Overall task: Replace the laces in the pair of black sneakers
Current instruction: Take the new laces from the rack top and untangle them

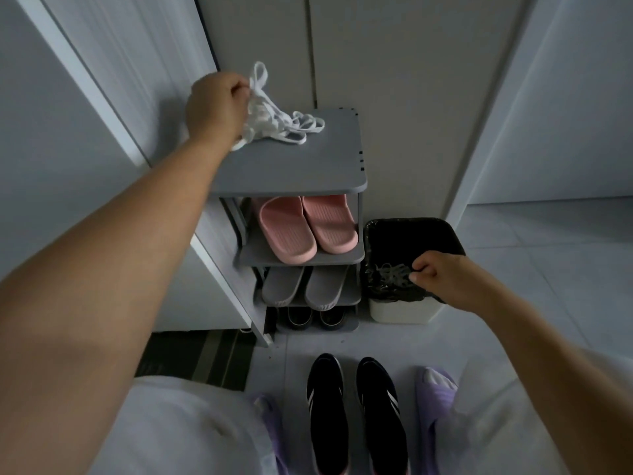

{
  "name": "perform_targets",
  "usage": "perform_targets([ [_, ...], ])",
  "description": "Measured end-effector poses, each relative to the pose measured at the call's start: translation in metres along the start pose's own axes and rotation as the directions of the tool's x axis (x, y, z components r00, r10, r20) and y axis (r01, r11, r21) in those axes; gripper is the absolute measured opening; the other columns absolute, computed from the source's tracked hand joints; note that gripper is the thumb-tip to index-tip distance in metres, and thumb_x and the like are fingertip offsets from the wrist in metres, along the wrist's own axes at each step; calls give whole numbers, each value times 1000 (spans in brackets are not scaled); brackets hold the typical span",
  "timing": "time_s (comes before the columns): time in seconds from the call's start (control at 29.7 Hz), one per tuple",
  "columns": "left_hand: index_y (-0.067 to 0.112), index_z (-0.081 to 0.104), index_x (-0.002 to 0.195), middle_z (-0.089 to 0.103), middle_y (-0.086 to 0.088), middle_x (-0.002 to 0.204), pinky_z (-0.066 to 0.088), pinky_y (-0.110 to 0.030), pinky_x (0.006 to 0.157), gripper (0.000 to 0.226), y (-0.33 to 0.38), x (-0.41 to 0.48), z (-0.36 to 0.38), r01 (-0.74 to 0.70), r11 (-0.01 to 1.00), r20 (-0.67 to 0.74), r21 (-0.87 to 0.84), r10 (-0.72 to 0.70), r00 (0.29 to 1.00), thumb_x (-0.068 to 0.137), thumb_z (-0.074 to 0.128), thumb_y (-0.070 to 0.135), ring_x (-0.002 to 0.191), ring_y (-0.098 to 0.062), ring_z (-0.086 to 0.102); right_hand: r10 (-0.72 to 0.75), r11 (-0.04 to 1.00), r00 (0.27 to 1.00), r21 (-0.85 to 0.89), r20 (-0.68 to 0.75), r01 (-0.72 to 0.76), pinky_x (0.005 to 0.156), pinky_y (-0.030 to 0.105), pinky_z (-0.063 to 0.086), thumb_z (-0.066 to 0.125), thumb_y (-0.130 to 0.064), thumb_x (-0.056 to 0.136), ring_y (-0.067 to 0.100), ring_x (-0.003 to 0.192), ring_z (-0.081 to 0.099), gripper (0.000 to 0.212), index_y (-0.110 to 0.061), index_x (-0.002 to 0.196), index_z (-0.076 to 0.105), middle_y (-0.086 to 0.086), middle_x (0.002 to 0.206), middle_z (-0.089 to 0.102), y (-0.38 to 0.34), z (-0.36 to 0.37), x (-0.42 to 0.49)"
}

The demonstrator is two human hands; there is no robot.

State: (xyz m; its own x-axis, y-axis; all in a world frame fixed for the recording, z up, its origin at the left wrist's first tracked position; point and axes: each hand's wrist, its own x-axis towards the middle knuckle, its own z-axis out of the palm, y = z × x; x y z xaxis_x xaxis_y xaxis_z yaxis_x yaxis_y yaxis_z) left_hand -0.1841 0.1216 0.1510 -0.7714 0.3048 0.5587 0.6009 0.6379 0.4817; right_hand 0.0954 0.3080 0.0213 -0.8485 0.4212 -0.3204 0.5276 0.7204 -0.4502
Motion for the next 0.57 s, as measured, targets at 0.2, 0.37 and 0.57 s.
perform_targets([
  [0.2, 2, 65, 97, 63, -2, 68, 55, -38, 72, 20, 15, -25, -15, -36, 940, 82, -341, 68, 994, 88, 51, 11, 62, -16, 62, -159, 877, 985, 450, -64, 170, 75, 28, 55, 50, -23, 95, 15, 81, 66, 14, -17, 89, 61, 4, 89, 67, -45, 1, -9],
  [0.37, -1, 69, 91, 67, -10, 86, 43, -24, 75, 16, 24, -80, -10, -352, 893, 267, -281, 426, 864, 82, 61, 9, 81, -23, 62, -153, 308, 988, 951, 8, 40, 66, 29, 53, 48, -38, 93, 19, 71, 64, 36, -4, 95, 60, 10, 82, 67, -120, -21, -1],
  [0.57, 2, 68, 101, 67, -10, 102, 46, -23, 79, 19, 12, -93, -9, -230, 909, 374, -349, 360, 855, 86, 60, 11, 88, -20, 64, -27, 35, 1000, 999, 9, -8, 46, 17, 46, 52, -4, 93, 5, 41, 55, 13, -2, 81, 58, 5, 62, 59, -167, -29, 13],
])
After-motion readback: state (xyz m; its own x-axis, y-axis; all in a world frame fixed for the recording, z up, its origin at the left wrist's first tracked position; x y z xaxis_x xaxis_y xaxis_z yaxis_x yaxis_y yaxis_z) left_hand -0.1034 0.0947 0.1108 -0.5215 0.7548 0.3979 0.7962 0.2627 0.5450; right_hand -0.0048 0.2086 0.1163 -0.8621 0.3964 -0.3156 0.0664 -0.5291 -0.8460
